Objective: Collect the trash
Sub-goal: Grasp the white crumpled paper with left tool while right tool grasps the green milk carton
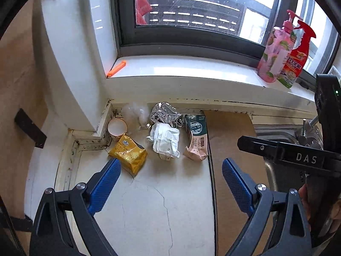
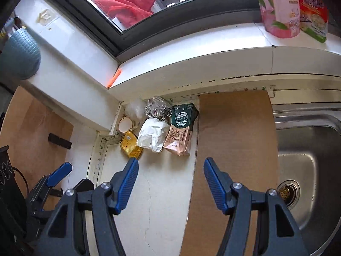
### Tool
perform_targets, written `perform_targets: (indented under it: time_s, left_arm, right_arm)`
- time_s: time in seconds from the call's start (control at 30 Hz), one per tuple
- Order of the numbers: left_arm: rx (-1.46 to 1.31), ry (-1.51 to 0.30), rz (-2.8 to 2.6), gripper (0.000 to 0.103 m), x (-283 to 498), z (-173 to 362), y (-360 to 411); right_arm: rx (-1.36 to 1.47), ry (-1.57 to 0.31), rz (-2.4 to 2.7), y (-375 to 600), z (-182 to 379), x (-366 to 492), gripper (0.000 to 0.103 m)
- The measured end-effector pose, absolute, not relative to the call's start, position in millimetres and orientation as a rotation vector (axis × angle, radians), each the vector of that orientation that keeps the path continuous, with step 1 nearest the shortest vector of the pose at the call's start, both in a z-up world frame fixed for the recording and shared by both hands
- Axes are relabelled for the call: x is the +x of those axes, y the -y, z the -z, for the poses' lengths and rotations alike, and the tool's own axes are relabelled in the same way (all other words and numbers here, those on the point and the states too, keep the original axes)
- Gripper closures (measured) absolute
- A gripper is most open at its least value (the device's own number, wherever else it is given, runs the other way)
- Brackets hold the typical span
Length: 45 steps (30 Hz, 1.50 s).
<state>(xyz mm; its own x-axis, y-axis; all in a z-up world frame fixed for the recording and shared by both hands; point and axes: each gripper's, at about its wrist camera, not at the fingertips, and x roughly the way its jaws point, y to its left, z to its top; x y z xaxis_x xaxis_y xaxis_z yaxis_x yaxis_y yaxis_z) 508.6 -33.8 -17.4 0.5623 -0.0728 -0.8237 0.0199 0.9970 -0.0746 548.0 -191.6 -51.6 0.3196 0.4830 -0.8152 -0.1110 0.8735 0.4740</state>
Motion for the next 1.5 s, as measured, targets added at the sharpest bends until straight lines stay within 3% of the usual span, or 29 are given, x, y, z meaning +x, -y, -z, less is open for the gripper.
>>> perform_targets:
  time_s: [0.3, 0.67, 0.73, 0.8, 1.0, 1.37, 1.5]
  left_arm:
    - [-0.111, -1.089, -0.002, 0.015, 582.7, 99.8, 15.4]
    - [-0.132, -1.159, 0.052, 0.018, 621.8, 146.6, 25.5]
    - [-0.119, -1.169, 0.051, 0.025, 626.4, 153.9, 29.6]
    - [-0.127, -1.188, 0.052, 0.041, 630.6, 161.2, 30.8]
    - [-0.176, -1.181, 0.070, 0.059, 636.7, 173.0, 30.5]
    - [-0.203, -1.117, 0.015, 0.061, 605.7, 159.4, 16.7]
    - [-0.213, -1.108, 0.012, 0.061, 597.7, 151.4, 16.2]
  right_arm:
    - [0.432, -1.274, -0.368, 175.6, 121.6, 598.8, 0.039]
    - [0.472, -1.288, -0.392, 172.3, 145.1, 614.5, 0.039]
    - [0.478, -1.289, -0.393, 172.7, 146.4, 616.7, 0.039]
    - [0.480, -1.292, -0.397, 173.9, 147.7, 617.8, 0.039]
    - [0.458, -1.302, -0.405, 167.2, 154.6, 621.1, 0.039]
    - [0.372, -1.326, -0.403, 146.1, 165.1, 623.3, 0.039]
    - [0.314, -1.327, -0.410, 133.5, 165.9, 620.7, 0.050]
